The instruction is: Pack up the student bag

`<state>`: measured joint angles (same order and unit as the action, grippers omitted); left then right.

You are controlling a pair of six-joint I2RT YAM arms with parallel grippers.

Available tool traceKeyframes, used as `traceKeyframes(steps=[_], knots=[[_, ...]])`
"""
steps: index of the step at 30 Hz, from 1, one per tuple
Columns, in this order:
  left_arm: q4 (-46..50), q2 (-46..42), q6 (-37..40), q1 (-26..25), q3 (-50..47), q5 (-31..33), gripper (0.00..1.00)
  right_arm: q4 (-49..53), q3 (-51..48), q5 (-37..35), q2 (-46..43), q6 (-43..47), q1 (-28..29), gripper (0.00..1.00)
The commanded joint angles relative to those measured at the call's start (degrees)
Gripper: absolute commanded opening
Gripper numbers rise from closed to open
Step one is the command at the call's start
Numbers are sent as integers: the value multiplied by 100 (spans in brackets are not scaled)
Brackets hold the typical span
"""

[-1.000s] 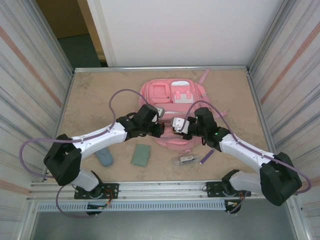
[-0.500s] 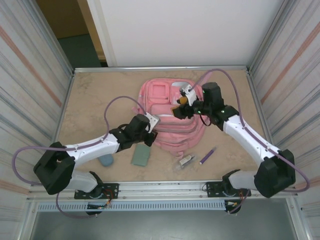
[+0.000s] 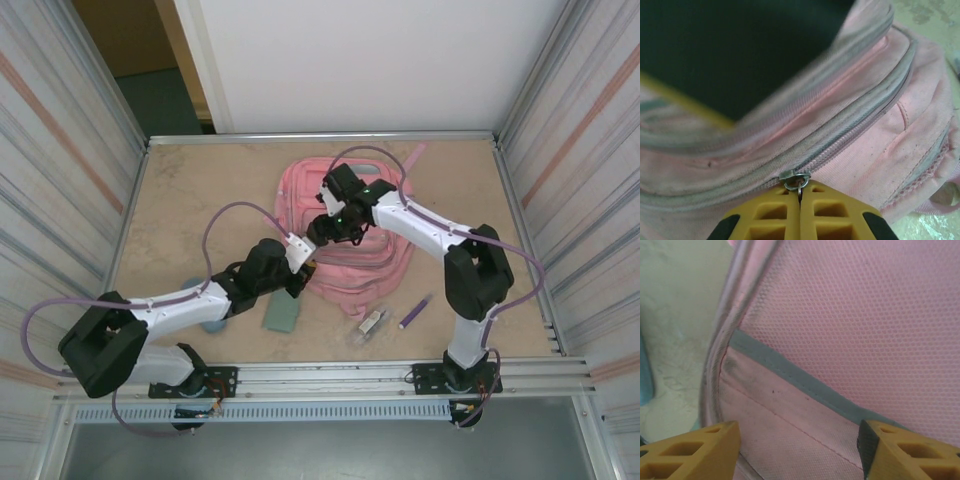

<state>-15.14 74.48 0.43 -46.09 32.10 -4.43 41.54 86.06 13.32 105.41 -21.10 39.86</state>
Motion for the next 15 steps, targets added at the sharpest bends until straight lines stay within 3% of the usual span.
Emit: traceKeyframes(steps=[1,10,15], knots=[[-622,-280,284,-15,-31,-148,0,431,260,-461,63,-379,354,65],[-947,-523,362,-15,-369,57,0,-50,248,59,284,262,442,69],[-1046,-601,416,-15,-486,204,0,-10,198,-641,361,564,461,63]])
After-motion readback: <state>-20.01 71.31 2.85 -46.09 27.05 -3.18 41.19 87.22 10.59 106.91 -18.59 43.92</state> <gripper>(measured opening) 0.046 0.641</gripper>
